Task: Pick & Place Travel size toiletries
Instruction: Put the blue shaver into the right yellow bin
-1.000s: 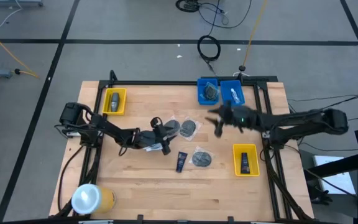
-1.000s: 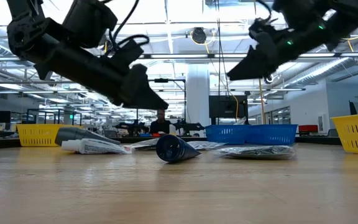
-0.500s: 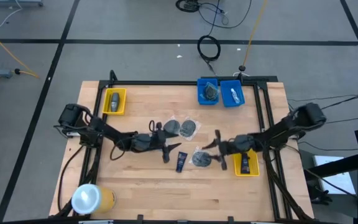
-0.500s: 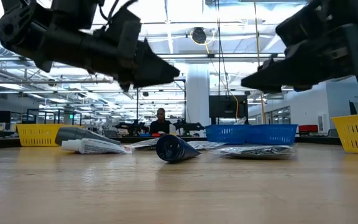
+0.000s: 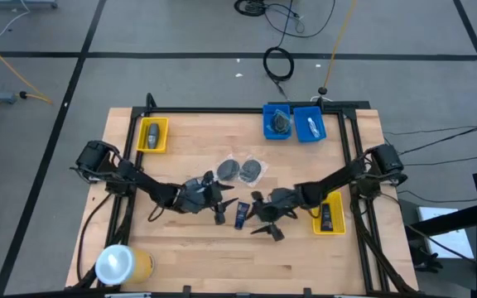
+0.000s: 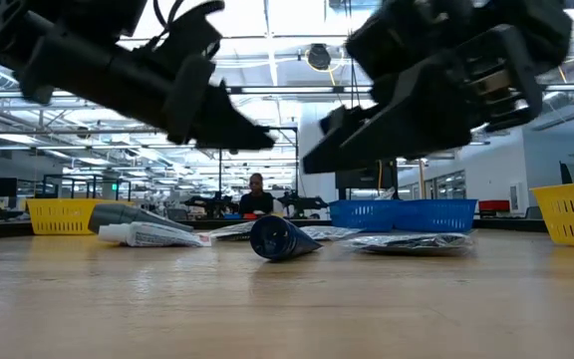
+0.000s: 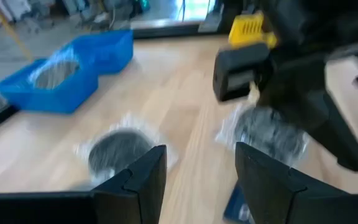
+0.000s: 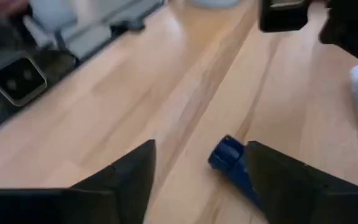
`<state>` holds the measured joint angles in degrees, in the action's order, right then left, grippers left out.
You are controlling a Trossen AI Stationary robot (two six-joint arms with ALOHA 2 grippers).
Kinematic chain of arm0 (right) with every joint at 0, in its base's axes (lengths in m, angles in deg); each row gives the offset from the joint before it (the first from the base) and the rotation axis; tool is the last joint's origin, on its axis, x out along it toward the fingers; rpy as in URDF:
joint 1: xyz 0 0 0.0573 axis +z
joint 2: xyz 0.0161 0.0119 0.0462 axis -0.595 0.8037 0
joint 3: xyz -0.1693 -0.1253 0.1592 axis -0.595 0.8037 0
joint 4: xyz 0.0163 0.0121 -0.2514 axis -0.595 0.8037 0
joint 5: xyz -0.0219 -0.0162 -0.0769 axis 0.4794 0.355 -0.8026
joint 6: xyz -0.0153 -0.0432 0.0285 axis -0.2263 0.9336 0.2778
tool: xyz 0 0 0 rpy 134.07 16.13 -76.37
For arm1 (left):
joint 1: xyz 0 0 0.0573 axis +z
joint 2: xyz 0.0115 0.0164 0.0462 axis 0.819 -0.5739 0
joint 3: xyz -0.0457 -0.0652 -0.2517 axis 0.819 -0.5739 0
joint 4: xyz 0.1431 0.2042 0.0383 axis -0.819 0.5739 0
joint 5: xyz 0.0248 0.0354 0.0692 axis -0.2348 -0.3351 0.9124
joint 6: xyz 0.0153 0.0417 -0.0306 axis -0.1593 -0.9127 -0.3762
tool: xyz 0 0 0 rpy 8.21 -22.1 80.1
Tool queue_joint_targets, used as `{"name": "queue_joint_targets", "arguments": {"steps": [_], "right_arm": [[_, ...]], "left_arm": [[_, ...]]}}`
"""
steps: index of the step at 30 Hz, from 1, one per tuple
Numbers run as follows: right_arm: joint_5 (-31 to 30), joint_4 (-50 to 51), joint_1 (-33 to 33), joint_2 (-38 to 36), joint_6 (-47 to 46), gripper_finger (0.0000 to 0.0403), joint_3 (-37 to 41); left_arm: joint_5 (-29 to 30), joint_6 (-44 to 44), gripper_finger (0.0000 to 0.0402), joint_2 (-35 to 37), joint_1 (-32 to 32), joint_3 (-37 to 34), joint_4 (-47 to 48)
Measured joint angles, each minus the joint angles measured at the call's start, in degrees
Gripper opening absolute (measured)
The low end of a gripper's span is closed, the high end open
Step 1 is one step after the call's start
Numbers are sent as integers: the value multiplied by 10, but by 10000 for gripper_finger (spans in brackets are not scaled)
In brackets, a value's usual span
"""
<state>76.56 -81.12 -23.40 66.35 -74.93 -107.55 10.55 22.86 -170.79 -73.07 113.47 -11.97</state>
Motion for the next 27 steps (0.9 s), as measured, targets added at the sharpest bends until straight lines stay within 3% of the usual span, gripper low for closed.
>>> {"name": "queue_joint_targets", "arguments": {"steps": [5, 9, 19, 27], "right_arm": [[27, 102, -21, 27, 77, 294, -66], [41, 140, -43, 59, 131, 313, -99], [116, 136, -97, 124, 187, 309, -141], [133, 136, -109, 144, 191, 280, -141]], "left_arm": [[23, 65, 188, 0, -12, 0, 75], [21, 106, 188, 0, -22, 0, 125], [-135, 122, 188, 0, -25, 0, 174], [-157, 121, 188, 0, -25, 0, 166]]}}
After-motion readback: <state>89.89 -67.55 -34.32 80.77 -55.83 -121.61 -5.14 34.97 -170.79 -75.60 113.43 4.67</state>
